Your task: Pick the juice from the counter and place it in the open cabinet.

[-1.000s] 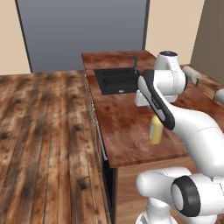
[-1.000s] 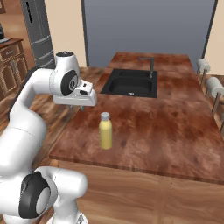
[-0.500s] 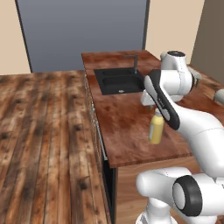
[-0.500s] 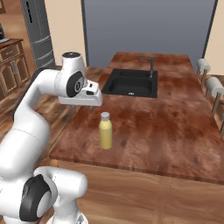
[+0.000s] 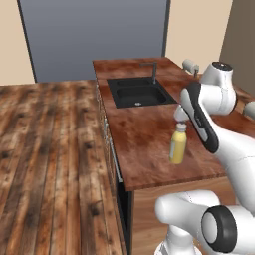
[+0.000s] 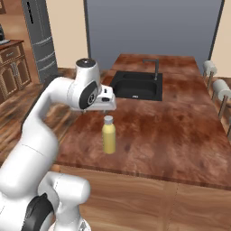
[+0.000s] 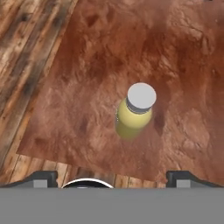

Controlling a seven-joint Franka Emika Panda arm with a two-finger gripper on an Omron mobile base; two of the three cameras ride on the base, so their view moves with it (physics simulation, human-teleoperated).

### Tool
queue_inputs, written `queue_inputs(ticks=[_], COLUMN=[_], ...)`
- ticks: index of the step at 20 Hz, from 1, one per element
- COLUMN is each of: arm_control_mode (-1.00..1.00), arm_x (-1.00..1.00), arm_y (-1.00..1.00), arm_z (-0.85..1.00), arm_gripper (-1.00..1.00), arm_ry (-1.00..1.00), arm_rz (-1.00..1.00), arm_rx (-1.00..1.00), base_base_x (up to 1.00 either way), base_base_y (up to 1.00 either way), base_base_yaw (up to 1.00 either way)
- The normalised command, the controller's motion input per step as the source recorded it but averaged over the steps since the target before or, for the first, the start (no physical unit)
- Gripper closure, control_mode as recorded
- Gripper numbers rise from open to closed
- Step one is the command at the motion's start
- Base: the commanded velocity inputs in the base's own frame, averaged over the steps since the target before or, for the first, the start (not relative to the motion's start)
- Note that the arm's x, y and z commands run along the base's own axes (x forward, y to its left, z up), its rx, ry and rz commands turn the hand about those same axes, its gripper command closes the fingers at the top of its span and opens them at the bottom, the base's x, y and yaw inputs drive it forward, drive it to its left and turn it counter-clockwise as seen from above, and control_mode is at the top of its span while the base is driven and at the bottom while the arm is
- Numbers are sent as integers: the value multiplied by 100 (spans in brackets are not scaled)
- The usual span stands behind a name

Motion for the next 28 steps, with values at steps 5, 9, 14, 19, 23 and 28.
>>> queue_inputs(ticks=[5, 9, 14, 19, 23, 28], arm_control_mode=[-100, -100, -100, -100, -100, -100], arm_x=[-23, -14, 0, 6, 12, 18], arm_y=[-17, -6, -6, -19, -16, -9], arm_z=[-13, -12, -23, -38, -51, -39], arm_gripper=[-100, -100, -100, -100, -100, -100], arm_ry=[-23, -25, -24, -18, -16, -19], arm_rz=[14, 14, 13, 11, 11, 9], arm_rx=[3, 3, 3, 4, 2, 0], base_base_x=[0, 0, 0, 0, 0, 0], base_base_y=[0, 0, 0, 0, 0, 0], base_base_yaw=[0, 0, 0, 0, 0, 0])
